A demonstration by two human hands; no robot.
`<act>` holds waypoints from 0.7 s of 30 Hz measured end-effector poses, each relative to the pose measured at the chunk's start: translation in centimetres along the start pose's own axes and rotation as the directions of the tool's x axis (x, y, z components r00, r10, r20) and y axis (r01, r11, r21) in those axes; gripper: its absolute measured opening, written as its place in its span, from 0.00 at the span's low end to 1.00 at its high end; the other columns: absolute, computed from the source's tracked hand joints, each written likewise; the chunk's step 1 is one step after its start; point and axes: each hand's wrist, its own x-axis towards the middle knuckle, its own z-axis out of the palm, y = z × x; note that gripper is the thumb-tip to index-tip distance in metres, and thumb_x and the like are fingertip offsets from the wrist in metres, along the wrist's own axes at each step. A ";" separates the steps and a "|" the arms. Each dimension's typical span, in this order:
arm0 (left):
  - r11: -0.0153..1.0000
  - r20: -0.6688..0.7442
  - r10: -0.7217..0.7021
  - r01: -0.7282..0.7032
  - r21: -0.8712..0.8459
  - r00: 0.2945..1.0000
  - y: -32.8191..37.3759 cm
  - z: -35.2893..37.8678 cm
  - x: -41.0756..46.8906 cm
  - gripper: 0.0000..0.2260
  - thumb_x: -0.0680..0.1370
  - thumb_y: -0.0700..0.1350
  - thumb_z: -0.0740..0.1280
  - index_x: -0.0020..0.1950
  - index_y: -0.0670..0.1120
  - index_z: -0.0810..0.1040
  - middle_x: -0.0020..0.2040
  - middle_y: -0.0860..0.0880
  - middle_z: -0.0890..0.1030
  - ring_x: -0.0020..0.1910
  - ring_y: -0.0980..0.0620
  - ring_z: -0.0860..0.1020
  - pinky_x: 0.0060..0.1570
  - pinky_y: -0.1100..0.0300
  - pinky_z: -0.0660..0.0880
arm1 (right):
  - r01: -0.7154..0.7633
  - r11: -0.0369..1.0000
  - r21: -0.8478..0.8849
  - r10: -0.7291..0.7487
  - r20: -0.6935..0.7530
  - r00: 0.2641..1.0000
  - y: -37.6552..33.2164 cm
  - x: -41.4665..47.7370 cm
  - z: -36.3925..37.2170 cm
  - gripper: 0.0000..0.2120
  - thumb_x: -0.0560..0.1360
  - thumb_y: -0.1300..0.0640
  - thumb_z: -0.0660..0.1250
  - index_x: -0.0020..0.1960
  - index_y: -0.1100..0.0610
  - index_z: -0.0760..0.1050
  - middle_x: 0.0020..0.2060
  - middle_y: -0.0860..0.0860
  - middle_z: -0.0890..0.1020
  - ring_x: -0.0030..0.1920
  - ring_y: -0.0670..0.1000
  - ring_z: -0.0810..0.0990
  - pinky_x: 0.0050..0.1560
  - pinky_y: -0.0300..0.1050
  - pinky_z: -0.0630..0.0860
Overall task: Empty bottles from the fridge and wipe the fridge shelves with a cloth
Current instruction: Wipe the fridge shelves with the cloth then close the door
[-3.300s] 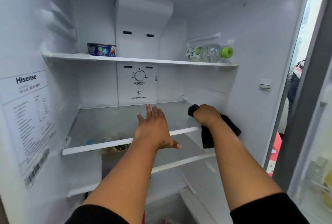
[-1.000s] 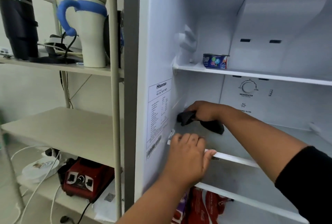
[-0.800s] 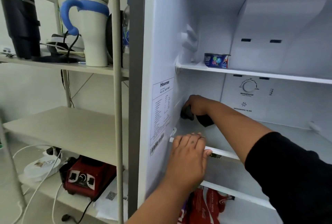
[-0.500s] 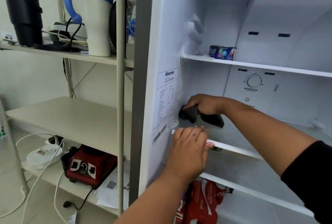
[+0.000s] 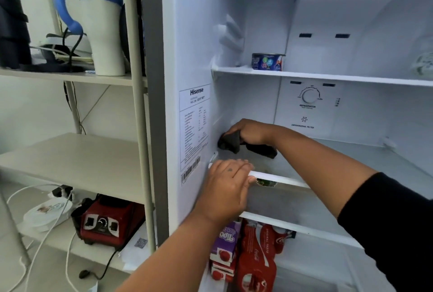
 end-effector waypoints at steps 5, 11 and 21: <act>0.998 -0.094 0.064 -0.061 0.029 0.994 0.0 0.2 -0.7 0.14 0.76 0.42 0.66 0.60 0.41 0.80 0.55 0.45 0.82 0.54 0.47 0.78 0.60 0.55 0.71 | 0.007 0.998 0.058 -0.010 0.051 0.999 -0.4 -0.6 0.4 0.18 0.75 0.69 0.62 0.57 0.55 0.82 0.54 0.49 0.83 0.55 0.49 0.81 0.59 0.41 0.75; 0.997 -0.075 0.070 -0.068 0.024 0.995 -0.1 0.0 -0.7 0.16 0.75 0.42 0.64 0.61 0.40 0.79 0.55 0.44 0.81 0.55 0.47 0.77 0.58 0.54 0.73 | 0.066 0.988 0.141 -0.077 0.073 0.994 -0.1 -1.4 0.8 0.20 0.74 0.73 0.60 0.59 0.58 0.81 0.54 0.50 0.84 0.52 0.47 0.82 0.58 0.37 0.76; 0.998 -0.219 -0.061 0.056 -0.029 0.974 0.3 -1.0 -0.6 0.13 0.71 0.44 0.62 0.54 0.43 0.76 0.50 0.45 0.75 0.50 0.48 0.72 0.52 0.60 0.68 | 0.026 0.999 0.019 -0.029 0.176 0.984 0.0 -2.0 -0.4 0.23 0.71 0.71 0.64 0.55 0.47 0.82 0.49 0.44 0.84 0.51 0.47 0.80 0.52 0.33 0.75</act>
